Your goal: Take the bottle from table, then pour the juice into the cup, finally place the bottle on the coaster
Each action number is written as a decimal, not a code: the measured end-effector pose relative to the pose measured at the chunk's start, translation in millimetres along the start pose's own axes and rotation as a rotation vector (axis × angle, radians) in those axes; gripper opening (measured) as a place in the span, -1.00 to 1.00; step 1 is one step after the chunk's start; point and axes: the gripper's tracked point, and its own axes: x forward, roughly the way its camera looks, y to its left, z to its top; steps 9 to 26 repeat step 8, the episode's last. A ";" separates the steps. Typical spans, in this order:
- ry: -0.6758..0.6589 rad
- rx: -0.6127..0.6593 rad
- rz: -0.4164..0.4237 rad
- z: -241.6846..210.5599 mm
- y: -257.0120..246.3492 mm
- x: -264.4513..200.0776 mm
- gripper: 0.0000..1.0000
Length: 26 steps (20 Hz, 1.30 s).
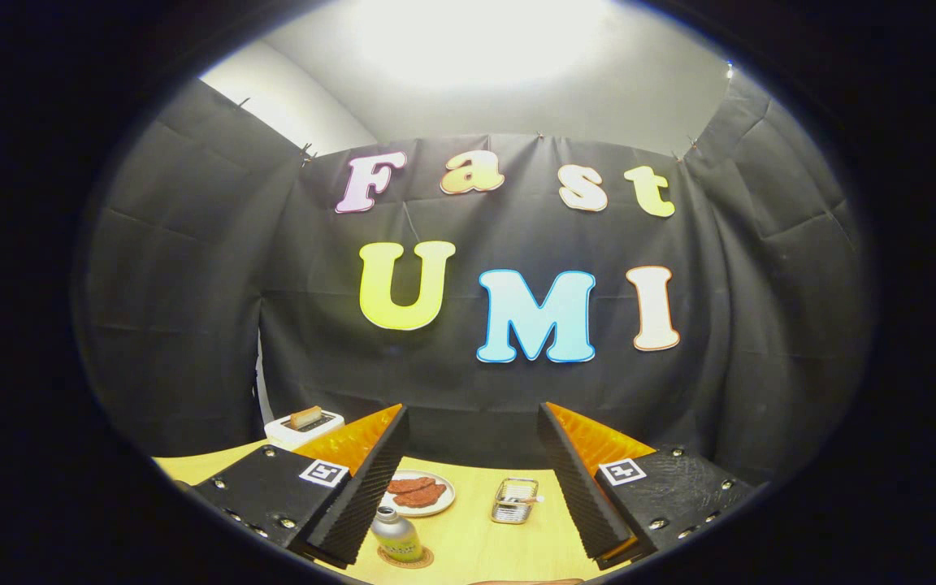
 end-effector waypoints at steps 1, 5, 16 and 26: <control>0.003 0.002 0.005 -0.5 -1.6 -2.2 0.94; -0.003 -0.019 0.015 -2.7 -8.5 -11.6 0.93; 0.010 -0.021 0.024 -12.3 -11.8 -14.0 0.93; 0.010 -0.021 0.024 -12.3 -11.8 -14.0 0.93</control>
